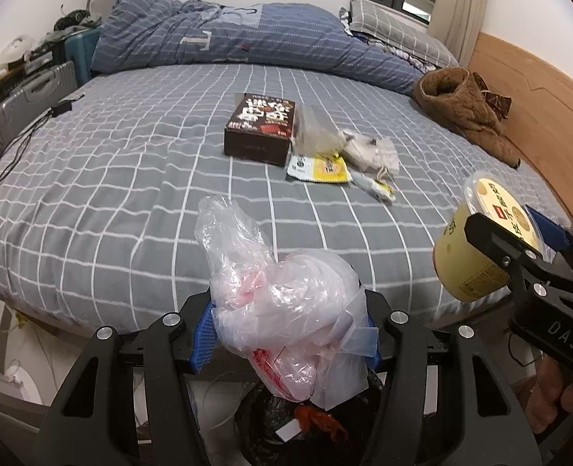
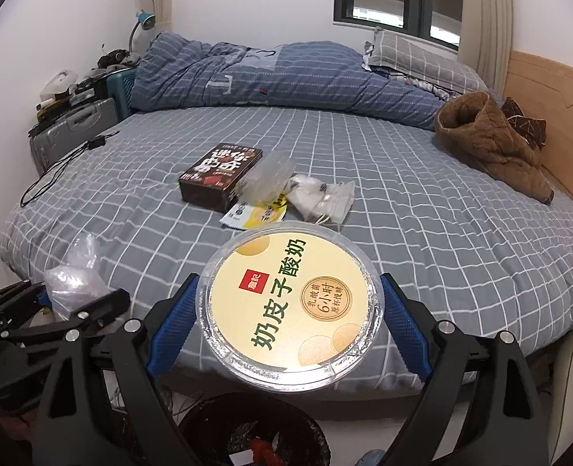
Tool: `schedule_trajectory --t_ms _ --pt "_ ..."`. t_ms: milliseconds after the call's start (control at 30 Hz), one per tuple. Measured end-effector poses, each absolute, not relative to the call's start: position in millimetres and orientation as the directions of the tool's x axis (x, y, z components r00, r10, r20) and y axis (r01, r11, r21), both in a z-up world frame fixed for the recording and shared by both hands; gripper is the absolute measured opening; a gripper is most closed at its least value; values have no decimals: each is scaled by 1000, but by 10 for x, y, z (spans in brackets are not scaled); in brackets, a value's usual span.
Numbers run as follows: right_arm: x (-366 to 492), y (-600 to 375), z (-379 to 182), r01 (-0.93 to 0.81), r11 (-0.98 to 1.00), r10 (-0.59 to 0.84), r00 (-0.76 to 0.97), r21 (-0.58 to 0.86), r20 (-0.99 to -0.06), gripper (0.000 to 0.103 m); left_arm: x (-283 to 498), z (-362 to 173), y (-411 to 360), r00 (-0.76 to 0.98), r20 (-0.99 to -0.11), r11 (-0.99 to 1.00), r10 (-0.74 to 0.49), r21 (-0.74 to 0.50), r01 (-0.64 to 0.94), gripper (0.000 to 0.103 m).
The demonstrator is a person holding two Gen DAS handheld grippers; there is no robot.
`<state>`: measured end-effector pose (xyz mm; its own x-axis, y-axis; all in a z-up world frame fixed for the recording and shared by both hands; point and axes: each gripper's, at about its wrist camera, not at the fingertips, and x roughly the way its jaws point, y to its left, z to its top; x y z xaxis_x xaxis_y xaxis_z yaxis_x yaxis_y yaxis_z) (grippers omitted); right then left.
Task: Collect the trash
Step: 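Carry the plastic bag and yogurt cup with both tools down to the bin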
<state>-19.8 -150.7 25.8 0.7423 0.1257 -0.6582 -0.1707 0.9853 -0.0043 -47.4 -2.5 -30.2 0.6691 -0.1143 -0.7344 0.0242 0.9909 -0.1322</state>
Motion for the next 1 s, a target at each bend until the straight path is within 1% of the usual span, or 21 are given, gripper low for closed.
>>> schedule_trajectory --t_ms 733,1000 --pt "-811 -1398 74 -204 979 147 689 5 -709 85 -1085 -482 -5 629 -770 990 -112 -144 -1 56" --pt "-991 -1420 95 -203 979 149 686 9 -712 85 -1262 -478 29 621 -777 989 -106 -147 -16 56"
